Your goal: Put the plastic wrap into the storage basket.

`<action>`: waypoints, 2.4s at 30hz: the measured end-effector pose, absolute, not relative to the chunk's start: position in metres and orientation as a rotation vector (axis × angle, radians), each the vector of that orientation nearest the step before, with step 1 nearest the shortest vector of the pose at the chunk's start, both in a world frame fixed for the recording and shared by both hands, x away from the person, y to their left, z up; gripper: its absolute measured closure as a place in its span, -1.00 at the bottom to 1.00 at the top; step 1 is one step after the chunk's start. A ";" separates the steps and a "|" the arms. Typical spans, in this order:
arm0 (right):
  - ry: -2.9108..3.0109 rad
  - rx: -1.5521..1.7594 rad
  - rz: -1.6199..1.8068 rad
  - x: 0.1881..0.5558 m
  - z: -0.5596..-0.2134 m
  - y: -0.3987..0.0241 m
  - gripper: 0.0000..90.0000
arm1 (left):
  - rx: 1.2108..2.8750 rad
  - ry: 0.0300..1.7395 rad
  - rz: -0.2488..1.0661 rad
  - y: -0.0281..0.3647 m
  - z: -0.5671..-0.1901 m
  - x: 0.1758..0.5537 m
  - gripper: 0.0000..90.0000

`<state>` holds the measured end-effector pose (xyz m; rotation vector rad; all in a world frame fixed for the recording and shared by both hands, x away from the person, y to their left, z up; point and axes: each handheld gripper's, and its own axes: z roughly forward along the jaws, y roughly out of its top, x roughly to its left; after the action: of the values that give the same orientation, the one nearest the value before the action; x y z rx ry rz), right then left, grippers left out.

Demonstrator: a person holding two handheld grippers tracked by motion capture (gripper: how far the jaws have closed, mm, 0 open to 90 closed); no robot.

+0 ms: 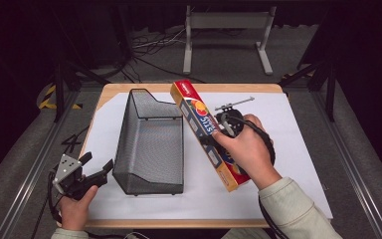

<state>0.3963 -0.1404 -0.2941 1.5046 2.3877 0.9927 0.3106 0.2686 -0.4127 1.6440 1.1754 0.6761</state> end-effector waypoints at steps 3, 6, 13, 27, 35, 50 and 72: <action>2.406 1.502 1.003 0.399 -0.294 -0.131 -0.11 | 1.642 1.178 0.673 0.269 -0.413 0.311 -0.55; 2.414 1.516 1.024 0.402 -0.294 -0.122 -0.12 | 1.642 1.175 0.674 0.269 -0.412 0.310 -0.55; 2.422 1.517 1.007 0.404 -0.298 -0.100 -0.12 | 1.629 1.182 0.680 0.270 -0.412 0.310 -0.55; 2.454 1.537 0.968 0.410 -0.306 -0.068 -0.12 | 1.634 1.187 0.677 0.271 -0.413 0.309 -0.55; 2.468 1.548 0.949 0.417 -0.314 -0.053 -0.12 | 1.635 1.186 0.676 0.272 -0.414 0.308 -0.55; 2.485 1.577 0.895 0.415 -0.323 -0.028 -0.13 | 1.634 1.185 0.674 0.272 -0.414 0.308 -0.55; 2.561 1.572 0.663 0.422 -0.346 -0.004 -0.13 | 1.627 1.183 0.680 0.273 -0.413 0.307 -0.55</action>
<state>0.4224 -0.0039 -0.3458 1.5717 2.5610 0.6629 0.3073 0.2733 -0.4134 1.6273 1.1831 0.6804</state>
